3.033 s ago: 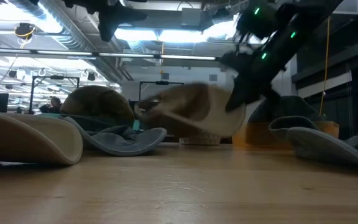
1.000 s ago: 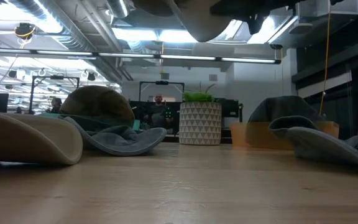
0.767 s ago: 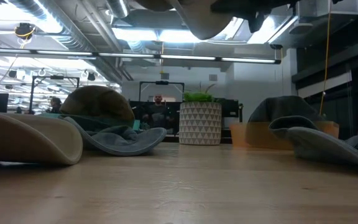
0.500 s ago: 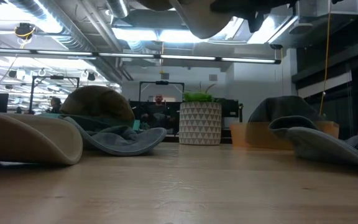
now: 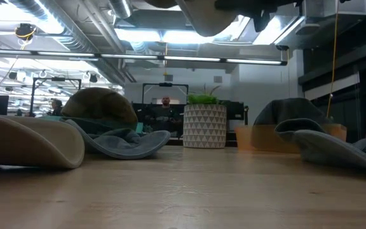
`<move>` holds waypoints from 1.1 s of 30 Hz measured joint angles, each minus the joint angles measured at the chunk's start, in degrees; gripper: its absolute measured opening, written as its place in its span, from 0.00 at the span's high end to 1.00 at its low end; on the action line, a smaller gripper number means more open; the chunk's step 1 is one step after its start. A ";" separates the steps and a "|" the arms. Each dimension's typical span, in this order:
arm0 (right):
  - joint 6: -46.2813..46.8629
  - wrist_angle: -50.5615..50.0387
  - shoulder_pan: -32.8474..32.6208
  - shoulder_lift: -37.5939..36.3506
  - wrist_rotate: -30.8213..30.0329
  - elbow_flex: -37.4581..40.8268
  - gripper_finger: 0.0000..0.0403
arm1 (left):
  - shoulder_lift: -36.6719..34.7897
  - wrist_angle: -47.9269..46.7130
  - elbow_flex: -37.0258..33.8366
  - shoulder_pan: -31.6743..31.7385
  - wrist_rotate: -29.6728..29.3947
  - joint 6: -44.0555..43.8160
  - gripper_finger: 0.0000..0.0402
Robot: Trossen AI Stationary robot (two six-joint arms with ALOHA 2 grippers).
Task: Pick & Place hat
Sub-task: Put the top brown cap into the green bin
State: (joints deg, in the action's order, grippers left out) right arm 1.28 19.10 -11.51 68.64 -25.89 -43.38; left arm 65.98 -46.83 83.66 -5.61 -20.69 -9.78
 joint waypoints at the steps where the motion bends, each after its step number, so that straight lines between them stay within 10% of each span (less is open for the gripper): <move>1: 0.00 -0.01 0.00 0.00 -0.02 0.00 0.96 | 0.01 0.01 0.04 0.70 0.05 0.07 0.56; 22: -1.79 3.84 -0.15 0.00 0.04 -0.07 0.96 | 5.29 5.69 0.02 8.83 19.20 2.44 0.42; 33: -0.19 3.81 -0.15 0.00 0.06 -0.07 0.92 | 6.24 10.74 0.02 8.83 18.66 1.55 0.82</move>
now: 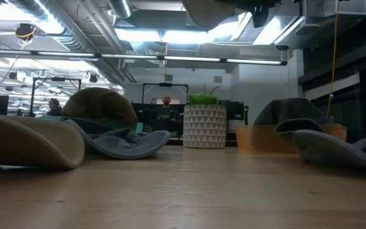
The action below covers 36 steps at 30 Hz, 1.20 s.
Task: Pick & Place hat
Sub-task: Put the top brown cap into the green bin
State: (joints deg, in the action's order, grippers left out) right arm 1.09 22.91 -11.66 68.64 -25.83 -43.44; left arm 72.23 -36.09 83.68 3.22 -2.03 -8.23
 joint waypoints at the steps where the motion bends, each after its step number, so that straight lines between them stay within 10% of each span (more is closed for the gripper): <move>1: 0.66 0.01 0.00 0.00 0.00 0.00 0.91 | 0.00 0.36 0.00 -0.03 -0.01 0.00 0.88; 21: 22.66 -17.42 0.68 0.00 2.58 0.00 0.50 | -0.37 -11.31 -0.04 -0.22 -17.85 1.00 0.97; 36: 27.01 -19.69 0.68 0.00 2.52 0.00 0.46 | -3.95 -20.14 -0.04 4.08 -41.28 3.02 0.97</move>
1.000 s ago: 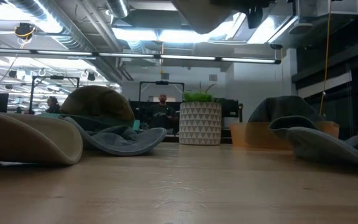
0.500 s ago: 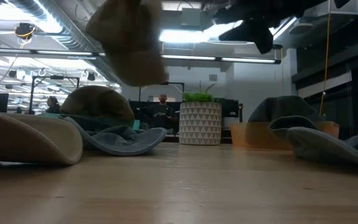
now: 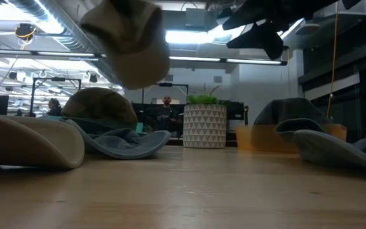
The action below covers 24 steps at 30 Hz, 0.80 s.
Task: Pick & Place hat
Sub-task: Put the top brown cap into the green bin
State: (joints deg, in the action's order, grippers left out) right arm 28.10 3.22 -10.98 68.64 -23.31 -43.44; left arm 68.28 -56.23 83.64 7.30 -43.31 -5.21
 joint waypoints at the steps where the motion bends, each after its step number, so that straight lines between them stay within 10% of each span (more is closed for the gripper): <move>1: 0.00 -0.35 0.00 0.00 -0.02 0.00 0.46 | -0.35 -0.37 0.00 0.79 -0.77 0.02 0.97; 24: 0.03 -1.86 0.00 0.00 -0.70 0.00 0.46 | 0.80 -8.43 -7.05 22.56 4.06 -4.57 0.97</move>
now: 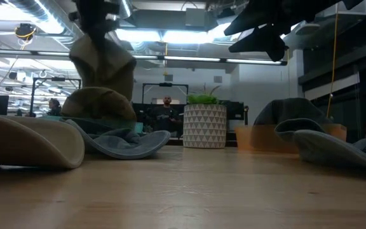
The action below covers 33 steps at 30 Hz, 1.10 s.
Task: Pick & Place hat
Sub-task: Put the top brown cap into the green bin
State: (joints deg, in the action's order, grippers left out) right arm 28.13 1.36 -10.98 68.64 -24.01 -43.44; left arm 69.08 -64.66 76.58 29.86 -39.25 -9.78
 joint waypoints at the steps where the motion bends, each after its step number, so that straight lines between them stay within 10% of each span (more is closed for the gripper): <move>1: -0.01 -0.01 0.00 0.00 0.00 0.00 0.46 | 0.00 -0.03 -0.32 0.31 -0.04 0.00 0.97; 33: -1.40 -0.61 0.70 0.00 -1.93 0.02 0.46 | 0.57 -5.84 -0.14 1.14 -2.70 -0.55 0.97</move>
State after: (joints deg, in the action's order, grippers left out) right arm 26.73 0.75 -10.28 68.64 -25.94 -43.42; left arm 69.65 -70.50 76.44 31.00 -41.95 -10.33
